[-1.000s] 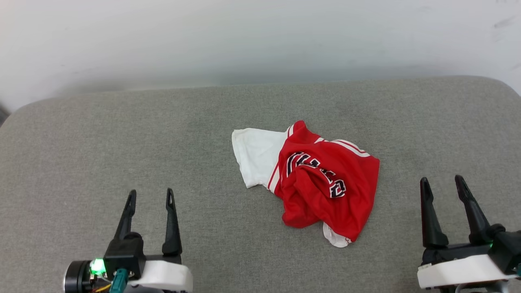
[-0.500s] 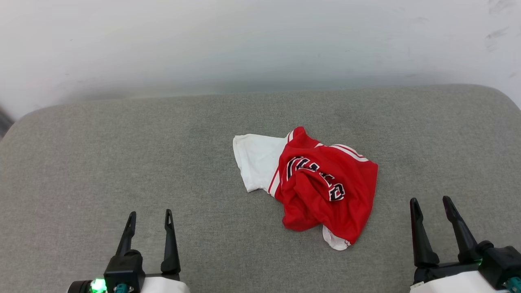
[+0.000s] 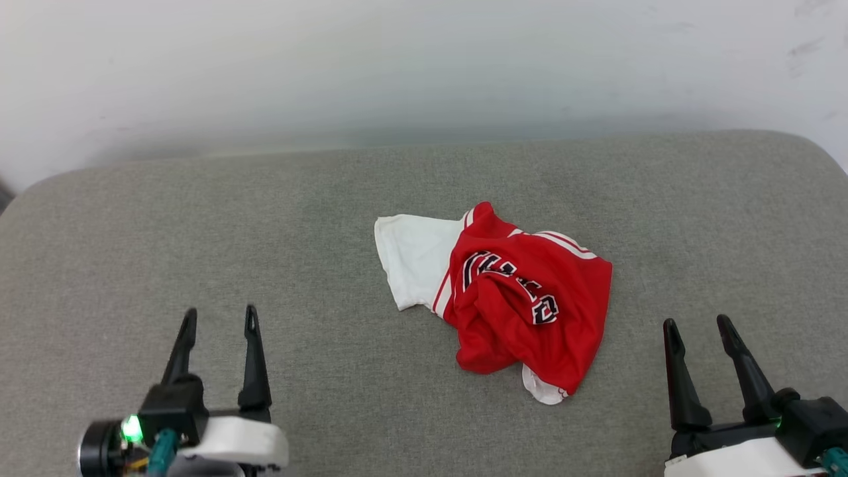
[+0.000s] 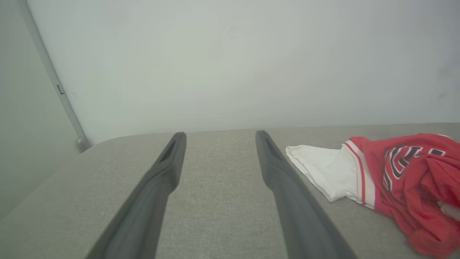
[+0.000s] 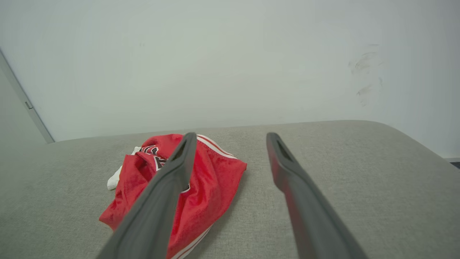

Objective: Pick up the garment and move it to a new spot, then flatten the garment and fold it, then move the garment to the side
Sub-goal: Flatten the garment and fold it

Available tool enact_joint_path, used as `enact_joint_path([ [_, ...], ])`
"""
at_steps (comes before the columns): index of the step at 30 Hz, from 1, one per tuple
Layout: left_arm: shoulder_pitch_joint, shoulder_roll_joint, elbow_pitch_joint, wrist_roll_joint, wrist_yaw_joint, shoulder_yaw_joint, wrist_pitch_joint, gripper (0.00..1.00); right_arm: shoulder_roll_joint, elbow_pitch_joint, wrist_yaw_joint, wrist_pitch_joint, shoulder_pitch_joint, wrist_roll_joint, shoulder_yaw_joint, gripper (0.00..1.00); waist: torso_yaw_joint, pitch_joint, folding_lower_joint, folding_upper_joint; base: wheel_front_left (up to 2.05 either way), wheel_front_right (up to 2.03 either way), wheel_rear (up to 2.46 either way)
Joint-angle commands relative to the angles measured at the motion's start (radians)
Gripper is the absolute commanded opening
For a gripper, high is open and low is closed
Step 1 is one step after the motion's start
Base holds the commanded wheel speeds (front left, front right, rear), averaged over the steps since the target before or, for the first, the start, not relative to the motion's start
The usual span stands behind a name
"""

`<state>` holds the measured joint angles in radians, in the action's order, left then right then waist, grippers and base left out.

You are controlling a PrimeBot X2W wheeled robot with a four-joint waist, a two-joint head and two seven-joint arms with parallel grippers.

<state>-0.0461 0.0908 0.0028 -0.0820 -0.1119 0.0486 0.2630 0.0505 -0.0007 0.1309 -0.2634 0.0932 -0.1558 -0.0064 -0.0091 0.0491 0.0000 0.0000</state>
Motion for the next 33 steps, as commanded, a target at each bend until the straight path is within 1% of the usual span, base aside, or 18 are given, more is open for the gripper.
enact_joint_path([
  [1, 0.042, 0.019, 0.006, 0.007, 0.021, -0.013, 0.003, 1.0, -0.001, -0.006, 0.0, -0.002, -0.016, 0.001, 0.0, 1.0, -0.004, 0.01, 0.0, 0.0, 0.0, 0.0, 0.0],
  [4, 0.119, 0.045, 0.049, 0.0, 0.067, -0.02, 0.003, 1.0, -0.001, -0.01, 0.0, -0.002, -0.03, 0.004, 0.0, 1.0, -0.009, 0.027, 0.0, 0.0, 0.0, 0.0, 0.0],
  [6, 0.195, 0.073, 0.095, 0.008, 0.104, -0.008, 0.003, 1.0, -0.001, -0.015, 0.0, -0.002, -0.04, 0.009, 0.003, 1.0, -0.012, 0.044, 0.0, 0.0, 0.0, 0.0, 0.0],
  [7, 0.233, 0.078, 0.121, 0.006, 0.119, -0.001, 0.002, 1.0, -0.001, -0.016, 0.0, -0.002, -0.043, 0.013, 0.004, 1.0, -0.015, 0.054, 0.0, 0.0, 0.0, 0.0, 0.0],
  [9, 0.322, 0.098, 0.158, 0.002, 0.15, 0.009, -0.024, 1.0, -0.001, -0.021, 0.0, -0.002, -0.057, 0.019, 0.005, 1.0, -0.024, 0.077, 0.0, 0.0, 0.0, 0.0, 0.0],
  [13, 0.504, 0.131, 0.206, -0.021, 0.203, 0.039, -0.124, 1.0, -0.001, -0.034, 0.0, -0.002, -0.086, 0.031, 0.0, 1.0, -0.041, 0.13, 0.0, 0.0, 0.0, 0.0, 0.0],
  [16, 0.632, 0.16, 0.223, -0.048, 0.226, 0.08, -0.225, 1.0, -0.001, -0.045, 0.0, -0.002, -0.108, 0.037, -0.003, 1.0, -0.055, 0.169, 0.0, 0.0, 0.0, 0.0, 0.0],
  [20, 0.799, 0.201, 0.241, -0.118, 0.24, 0.157, -0.352, 1.0, -0.001, -0.056, 0.0, -0.002, -0.139, 0.044, -0.008, 1.0, -0.068, 0.221, 0.0, 0.0, 0.0, 0.0, 0.0],
  [21, 0.833, 0.214, 0.249, -0.148, 0.24, 0.199, -0.392, 1.0, -0.001, -0.059, 0.0, -0.002, -0.147, 0.044, -0.008, 1.0, -0.072, 0.233, 0.0, 0.0, 0.0, 0.0, 0.0],
  [23, 0.897, 0.257, 0.265, -0.216, 0.241, 0.299, -0.489, 1.0, -0.001, -0.066, 0.0, -0.002, -0.161, 0.044, -0.004, 1.0, -0.08, 0.254, 0.0, 0.0, 0.0, 0.0, 0.0],
  [27, 1.032, 0.338, 0.271, -0.379, 0.24, 0.469, -0.682, 1.0, -0.001, -0.082, 0.0, -0.002, -0.188, 0.046, -0.003, 1.0, -0.091, 0.293, 0.0, 0.0, 0.0, 0.0, 0.0],
  [29, 1.084, 0.37, 0.282, -0.444, 0.24, 0.533, -0.761, 1.0, -0.001, -0.089, 0.0, -0.002, -0.2, 0.046, -0.002, 1.0, -0.097, 0.313, 0.0, 0.0, 0.0, 0.0, 0.0],
  [30, 1.084, 0.37, 0.282, -0.444, 0.24, 0.533, -0.761, 1.0, -0.001, -0.089, 0.0, -0.002, -0.2, 0.046, -0.002, 1.0, -0.097, 0.313, 0.0, 0.0, 0.0, 0.0, 0.0],
  [33, 1.144, 0.405, 0.308, -0.547, 0.241, 0.623, -0.899, 1.0, -0.001, -0.098, 0.0, -0.002, -0.215, 0.047, 0.0, 1.0, -0.106, 0.338, 0.0, 0.0, 0.0, 0.0, 0.0],
])
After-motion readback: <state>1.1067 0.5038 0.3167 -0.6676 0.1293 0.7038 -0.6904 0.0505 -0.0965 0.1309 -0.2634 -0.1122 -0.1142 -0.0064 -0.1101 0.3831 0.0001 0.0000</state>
